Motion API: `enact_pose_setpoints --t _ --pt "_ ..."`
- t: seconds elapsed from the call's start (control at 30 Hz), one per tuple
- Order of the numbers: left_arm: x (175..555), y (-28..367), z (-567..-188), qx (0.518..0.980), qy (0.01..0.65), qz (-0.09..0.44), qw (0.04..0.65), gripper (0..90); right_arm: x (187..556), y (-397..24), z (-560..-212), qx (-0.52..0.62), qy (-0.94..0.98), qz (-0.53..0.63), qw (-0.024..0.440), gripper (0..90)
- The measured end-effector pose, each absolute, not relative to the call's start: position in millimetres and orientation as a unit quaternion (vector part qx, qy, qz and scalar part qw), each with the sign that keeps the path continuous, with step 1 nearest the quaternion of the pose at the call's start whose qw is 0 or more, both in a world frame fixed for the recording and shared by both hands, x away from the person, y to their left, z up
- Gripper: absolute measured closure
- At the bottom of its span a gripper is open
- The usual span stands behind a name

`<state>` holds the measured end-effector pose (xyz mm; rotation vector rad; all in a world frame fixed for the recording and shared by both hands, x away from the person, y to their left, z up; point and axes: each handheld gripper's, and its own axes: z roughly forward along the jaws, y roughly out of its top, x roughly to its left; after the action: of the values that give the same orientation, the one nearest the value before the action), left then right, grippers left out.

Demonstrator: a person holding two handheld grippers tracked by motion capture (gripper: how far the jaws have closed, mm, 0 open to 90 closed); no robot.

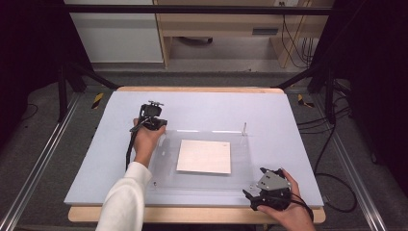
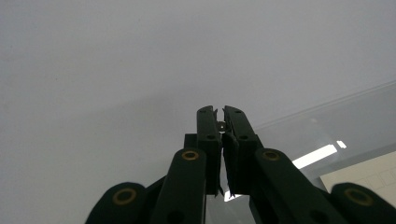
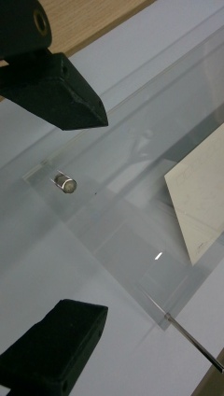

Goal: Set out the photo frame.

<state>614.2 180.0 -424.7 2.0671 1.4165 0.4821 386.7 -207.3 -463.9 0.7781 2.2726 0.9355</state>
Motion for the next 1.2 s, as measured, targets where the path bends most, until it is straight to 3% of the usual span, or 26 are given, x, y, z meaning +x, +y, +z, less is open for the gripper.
enact_pose_setpoints --t 0.73,0.97,1.2 --pt "619.7 180.1 -424.0 0.78 0.529 0.177 0.283 84.9 385.5 -202.1 -475.4 0.255 0.873 0.296 0.292 15.9" --pt "620.2 180.5 -424.0 0.781 0.528 0.174 0.283 84.9 386.1 -202.0 -475.6 0.247 0.872 0.285 0.313 18.3" --pt "620.5 181.7 -424.0 0.787 0.519 0.174 0.285 84.6 379.4 -193.2 -472.1 0.203 0.868 0.271 0.363 22.1"
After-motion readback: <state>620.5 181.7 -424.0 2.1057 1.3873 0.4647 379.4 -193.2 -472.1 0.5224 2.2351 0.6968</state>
